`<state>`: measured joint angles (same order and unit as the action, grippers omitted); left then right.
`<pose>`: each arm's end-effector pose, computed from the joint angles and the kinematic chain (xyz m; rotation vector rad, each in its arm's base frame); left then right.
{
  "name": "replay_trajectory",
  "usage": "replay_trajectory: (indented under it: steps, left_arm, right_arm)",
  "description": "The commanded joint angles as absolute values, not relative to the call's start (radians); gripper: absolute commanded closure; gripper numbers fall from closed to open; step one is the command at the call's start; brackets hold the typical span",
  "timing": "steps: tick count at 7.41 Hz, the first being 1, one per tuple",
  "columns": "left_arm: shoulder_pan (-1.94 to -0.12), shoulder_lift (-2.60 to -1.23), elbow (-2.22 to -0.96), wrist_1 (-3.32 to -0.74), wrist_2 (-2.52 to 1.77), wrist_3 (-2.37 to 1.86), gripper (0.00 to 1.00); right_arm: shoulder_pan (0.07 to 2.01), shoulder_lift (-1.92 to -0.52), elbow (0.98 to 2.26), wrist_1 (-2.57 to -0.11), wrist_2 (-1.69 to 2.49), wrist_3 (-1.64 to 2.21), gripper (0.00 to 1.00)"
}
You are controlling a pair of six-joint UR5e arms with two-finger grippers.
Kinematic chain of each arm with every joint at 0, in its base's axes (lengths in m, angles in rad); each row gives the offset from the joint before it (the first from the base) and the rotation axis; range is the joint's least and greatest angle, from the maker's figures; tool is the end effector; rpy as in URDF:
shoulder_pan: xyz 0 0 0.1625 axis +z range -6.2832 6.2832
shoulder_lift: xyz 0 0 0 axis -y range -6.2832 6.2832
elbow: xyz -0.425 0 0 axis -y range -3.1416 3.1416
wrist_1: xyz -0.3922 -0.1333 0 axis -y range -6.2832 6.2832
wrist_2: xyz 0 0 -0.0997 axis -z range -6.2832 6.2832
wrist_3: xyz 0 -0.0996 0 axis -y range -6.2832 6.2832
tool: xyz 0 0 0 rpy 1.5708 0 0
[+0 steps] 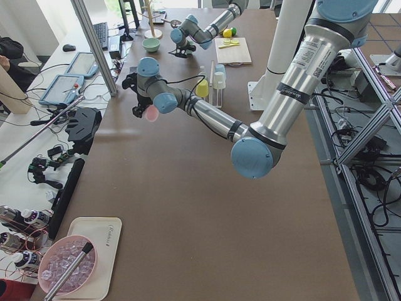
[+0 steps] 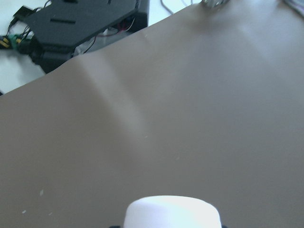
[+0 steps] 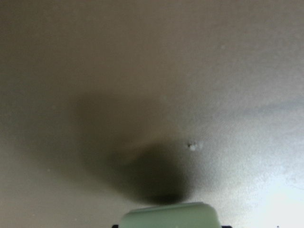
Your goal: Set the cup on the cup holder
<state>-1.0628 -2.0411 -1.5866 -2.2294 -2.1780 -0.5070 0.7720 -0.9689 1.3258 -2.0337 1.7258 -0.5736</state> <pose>0.2518 -0.6095 0.3011 0.7064 1.0091 0.3479 -0.4170 -0.5706 0.4842 -0.1325 -0.1536 -1.3599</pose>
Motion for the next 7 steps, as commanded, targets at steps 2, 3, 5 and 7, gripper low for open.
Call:
replay_trajectory:
  steps: [2,3,5,7]
  left_arm:
    - [-0.91,-2.04,-1.647,-2.622,-1.868,-0.751,1.0]
    - [-0.866,-2.007,-1.725,-2.66,-1.805,-0.753,1.0]
    - [-0.771,-1.948,-1.799,-2.803,-1.69,-0.753,1.0]
    - [-0.674,-1.924,-1.847,-2.893,-1.582,-0.75,1.0]
  right_arm:
    - [0.781,-1.0,1.383,-2.039,1.727,-0.577,1.0]
    - [0.788,-1.053,1.45,-2.031,1.729,-0.572,1.0]
    - [0.856,-1.052,1.489,-2.032,1.77,-0.546,1.0]
    - [0.917,-1.113,1.613,-2.042,1.785,-0.54,1.0]
